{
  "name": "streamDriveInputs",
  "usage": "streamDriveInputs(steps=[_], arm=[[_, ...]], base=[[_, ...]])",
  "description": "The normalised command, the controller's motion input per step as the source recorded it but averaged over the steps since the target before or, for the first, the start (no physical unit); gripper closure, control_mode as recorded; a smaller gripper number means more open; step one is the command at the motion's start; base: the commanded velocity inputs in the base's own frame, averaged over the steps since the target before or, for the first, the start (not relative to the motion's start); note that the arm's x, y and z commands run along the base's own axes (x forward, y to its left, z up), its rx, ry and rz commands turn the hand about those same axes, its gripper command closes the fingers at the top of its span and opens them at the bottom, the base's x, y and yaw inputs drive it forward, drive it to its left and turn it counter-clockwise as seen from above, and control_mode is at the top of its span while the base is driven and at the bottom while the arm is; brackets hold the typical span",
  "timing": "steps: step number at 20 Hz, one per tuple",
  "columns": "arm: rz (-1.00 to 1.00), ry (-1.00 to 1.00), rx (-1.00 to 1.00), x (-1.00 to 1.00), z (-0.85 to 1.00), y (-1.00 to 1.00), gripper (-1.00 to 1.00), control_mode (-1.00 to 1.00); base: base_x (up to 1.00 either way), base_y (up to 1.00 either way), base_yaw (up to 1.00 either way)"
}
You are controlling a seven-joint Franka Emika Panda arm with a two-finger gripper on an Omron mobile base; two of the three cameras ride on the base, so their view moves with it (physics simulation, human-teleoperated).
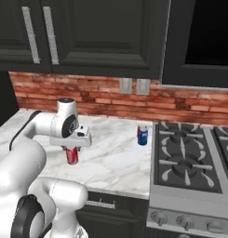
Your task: Four empty soda cans are scattered around the kitchen. Gather all the cans and cluster them next to the stove for recycling.
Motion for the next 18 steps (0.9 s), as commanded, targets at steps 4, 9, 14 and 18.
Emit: streamDriveInputs(steps=[4,9,14,18], arm=[[0.0,0.0,0.0,0.0,0.0,0.0,1.0,1.0],[0.0,0.0,0.0,0.0,0.0,0.0,1.0,1.0],[0.0,0.0,0.0,0.0,0.0,0.0,1.0,1.0],[0.0,0.0,0.0,0.0,0.0,0.0,1.0,1.0]], base=[[-0.01,-0.96,-0.05],[-0.02,-0.86,-0.06],[0.0,-0.63,-0.1],[-0.16,-0.14,-0.17]])
